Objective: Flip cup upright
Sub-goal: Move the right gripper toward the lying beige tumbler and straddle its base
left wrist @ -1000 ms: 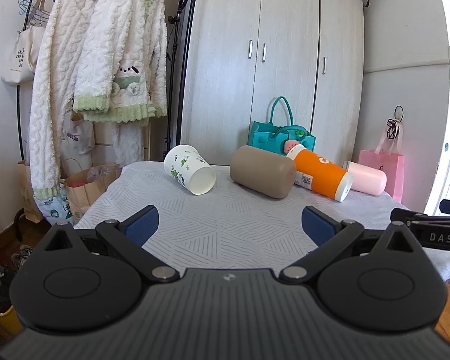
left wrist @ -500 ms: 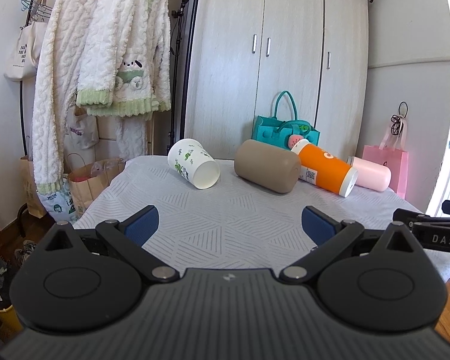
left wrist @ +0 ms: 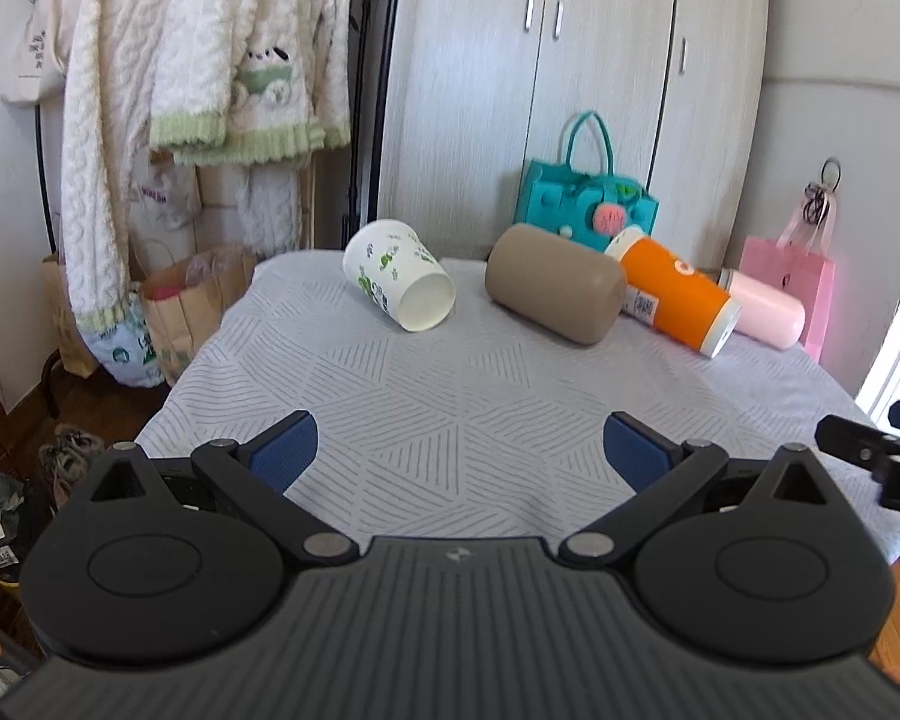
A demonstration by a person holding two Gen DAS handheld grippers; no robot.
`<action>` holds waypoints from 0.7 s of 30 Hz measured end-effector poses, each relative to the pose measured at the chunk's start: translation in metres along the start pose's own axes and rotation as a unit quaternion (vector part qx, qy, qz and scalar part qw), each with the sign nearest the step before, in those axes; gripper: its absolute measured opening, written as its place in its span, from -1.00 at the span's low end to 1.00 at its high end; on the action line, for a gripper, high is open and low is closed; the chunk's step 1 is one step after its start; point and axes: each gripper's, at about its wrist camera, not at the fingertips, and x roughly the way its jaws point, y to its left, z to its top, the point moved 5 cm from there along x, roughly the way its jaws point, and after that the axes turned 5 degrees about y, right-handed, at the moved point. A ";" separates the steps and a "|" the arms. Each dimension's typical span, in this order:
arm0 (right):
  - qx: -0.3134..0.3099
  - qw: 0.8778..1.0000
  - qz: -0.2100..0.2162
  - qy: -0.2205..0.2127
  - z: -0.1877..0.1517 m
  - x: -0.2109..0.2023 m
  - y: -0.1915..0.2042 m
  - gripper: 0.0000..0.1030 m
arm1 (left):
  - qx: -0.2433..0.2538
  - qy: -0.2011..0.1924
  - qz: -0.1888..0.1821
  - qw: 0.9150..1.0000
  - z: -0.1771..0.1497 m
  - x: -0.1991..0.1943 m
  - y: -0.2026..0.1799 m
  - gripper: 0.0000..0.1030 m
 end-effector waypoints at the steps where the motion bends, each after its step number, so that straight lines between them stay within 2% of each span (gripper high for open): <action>1: 0.001 1.000 0.022 0.010 0.004 0.001 -0.001 1.00 | 0.002 0.007 0.001 1.000 0.003 0.002 -0.001 1.00; 4: 0.000 0.996 0.083 0.037 0.016 0.003 -0.002 1.00 | 0.005 0.033 0.003 0.999 0.012 0.009 -0.003 1.00; 7: -0.028 0.993 0.105 0.055 0.031 0.003 0.002 1.00 | 0.005 0.052 -0.012 0.999 0.021 0.014 -0.006 1.00; 11: -0.073 0.984 0.141 0.077 0.050 0.002 0.014 1.00 | 0.024 0.056 -0.034 0.998 0.034 0.017 -0.012 1.00; 15: -0.124 0.975 0.161 0.094 0.063 0.010 0.030 1.00 | 0.023 0.066 -0.055 0.996 0.051 0.024 -0.015 1.00; 21: -0.158 0.964 0.176 0.119 0.074 0.036 0.043 1.00 | 0.024 0.067 -0.052 0.996 0.066 0.038 -0.012 1.00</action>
